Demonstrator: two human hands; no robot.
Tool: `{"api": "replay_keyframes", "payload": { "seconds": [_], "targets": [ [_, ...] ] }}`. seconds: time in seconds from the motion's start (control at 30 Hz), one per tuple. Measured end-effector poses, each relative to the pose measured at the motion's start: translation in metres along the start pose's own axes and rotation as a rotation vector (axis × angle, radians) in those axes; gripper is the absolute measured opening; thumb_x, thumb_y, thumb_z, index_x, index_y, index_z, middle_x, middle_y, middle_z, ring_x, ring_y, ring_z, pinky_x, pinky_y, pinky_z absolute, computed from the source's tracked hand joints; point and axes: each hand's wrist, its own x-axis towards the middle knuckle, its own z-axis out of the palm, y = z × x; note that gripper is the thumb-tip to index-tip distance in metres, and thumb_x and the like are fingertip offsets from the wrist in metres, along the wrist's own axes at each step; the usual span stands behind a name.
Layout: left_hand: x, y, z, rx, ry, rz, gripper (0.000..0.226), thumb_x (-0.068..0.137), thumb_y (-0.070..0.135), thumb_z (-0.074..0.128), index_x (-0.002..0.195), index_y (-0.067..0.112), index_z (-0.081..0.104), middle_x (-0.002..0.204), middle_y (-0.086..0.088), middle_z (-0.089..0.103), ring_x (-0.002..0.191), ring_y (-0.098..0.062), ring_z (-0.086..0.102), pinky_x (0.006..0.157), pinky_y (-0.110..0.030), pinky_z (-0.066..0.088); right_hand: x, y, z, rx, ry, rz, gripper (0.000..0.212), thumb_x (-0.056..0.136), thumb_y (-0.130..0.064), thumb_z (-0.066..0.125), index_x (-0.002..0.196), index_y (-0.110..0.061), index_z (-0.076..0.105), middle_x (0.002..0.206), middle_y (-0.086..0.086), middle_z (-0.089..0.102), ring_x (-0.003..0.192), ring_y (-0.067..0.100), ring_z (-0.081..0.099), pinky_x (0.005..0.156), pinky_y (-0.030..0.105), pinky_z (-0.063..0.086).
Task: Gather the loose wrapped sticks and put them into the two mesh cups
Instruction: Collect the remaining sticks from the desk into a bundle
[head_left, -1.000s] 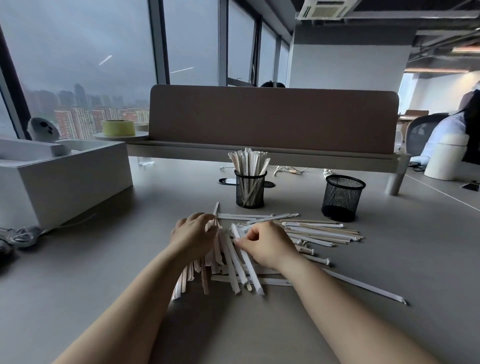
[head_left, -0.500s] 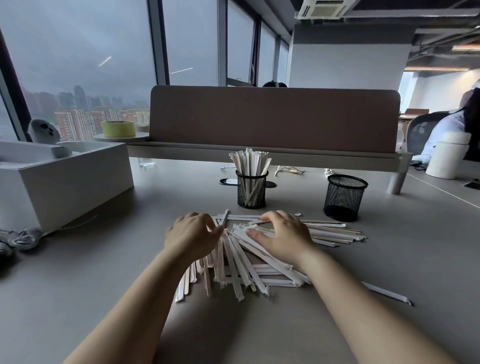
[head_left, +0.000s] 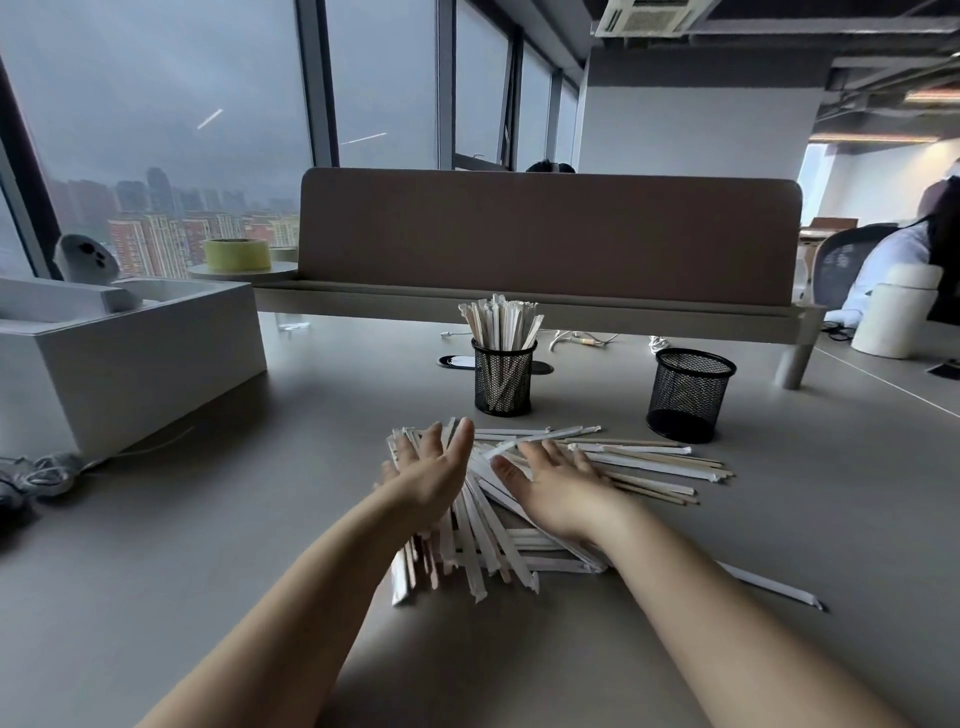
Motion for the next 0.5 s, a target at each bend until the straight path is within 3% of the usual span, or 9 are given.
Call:
{"api": "replay_keyframes", "payload": {
  "seconds": [0.13, 0.2, 0.27, 0.37, 0.43, 0.5],
  "targets": [
    [-0.002, 0.0, -0.01, -0.239, -0.115, 0.076, 0.094, 0.071, 0.073, 0.033, 0.15, 0.025, 0.016, 0.161, -0.006, -0.007, 0.148, -0.024, -0.007, 0.12, -0.049, 0.002, 0.011, 0.02, -0.002, -0.069, 0.142, 0.0, 0.077, 0.087, -0.073, 0.008, 0.15, -0.03, 0.014, 0.162, -0.004, 0.0, 0.148, 0.028, -0.006, 0.116, 0.051, -0.004],
    [-0.005, 0.0, -0.021, -0.243, -0.154, 0.106, 0.076, 0.086, 0.049, 0.048, 0.15, 0.023, 0.017, 0.161, -0.007, -0.007, 0.148, -0.027, -0.001, 0.12, -0.049, 0.005, 0.015, 0.036, -0.003, -0.082, 0.164, 0.052, 0.079, 0.085, -0.075, 0.006, 0.15, -0.031, 0.013, 0.162, -0.003, 0.001, 0.148, 0.028, -0.007, 0.116, 0.051, -0.006],
    [-0.005, -0.003, -0.031, -0.047, -0.149, 0.072, 0.074, 0.084, 0.023, 0.052, 0.149, 0.031, 0.018, 0.161, -0.005, -0.009, 0.148, -0.031, -0.003, 0.12, -0.051, 0.004, 0.017, 0.048, -0.004, -0.059, 0.163, 0.102, 0.081, 0.084, -0.076, 0.005, 0.151, -0.031, 0.012, 0.162, -0.003, 0.001, 0.148, 0.029, -0.008, 0.116, 0.051, -0.009],
    [-0.005, -0.01, -0.033, 0.297, -0.127, 0.082, 0.083, 0.084, 0.0, 0.038, 0.148, 0.043, 0.008, 0.159, 0.001, -0.019, 0.146, -0.026, -0.02, 0.116, -0.049, -0.009, 0.02, 0.056, -0.007, -0.059, 0.195, 0.135, 0.084, 0.082, -0.078, 0.006, 0.151, -0.031, 0.011, 0.162, -0.003, 0.001, 0.148, 0.027, -0.009, 0.115, 0.051, -0.011],
    [-0.001, -0.017, -0.031, 0.323, -0.176, 0.15, 0.087, 0.082, -0.003, 0.035, 0.145, 0.048, 0.005, 0.159, 0.005, -0.018, 0.145, -0.022, -0.022, 0.117, -0.049, -0.01, 0.023, 0.059, -0.008, -0.087, 0.201, 0.142, 0.087, 0.081, -0.08, 0.005, 0.152, -0.03, 0.008, 0.162, -0.003, 0.0, 0.148, 0.026, -0.01, 0.115, 0.051, -0.012],
    [0.002, -0.021, -0.027, 0.27, -0.238, 0.233, 0.077, 0.081, 0.014, 0.035, 0.137, 0.056, 0.004, 0.16, 0.005, -0.015, 0.146, -0.021, -0.021, 0.118, -0.052, -0.009, 0.026, 0.061, -0.008, -0.092, 0.178, 0.144, 0.089, 0.08, -0.081, 0.004, 0.152, -0.029, 0.005, 0.162, -0.002, -0.002, 0.148, 0.025, -0.011, 0.114, 0.05, -0.013]
  ]
}}
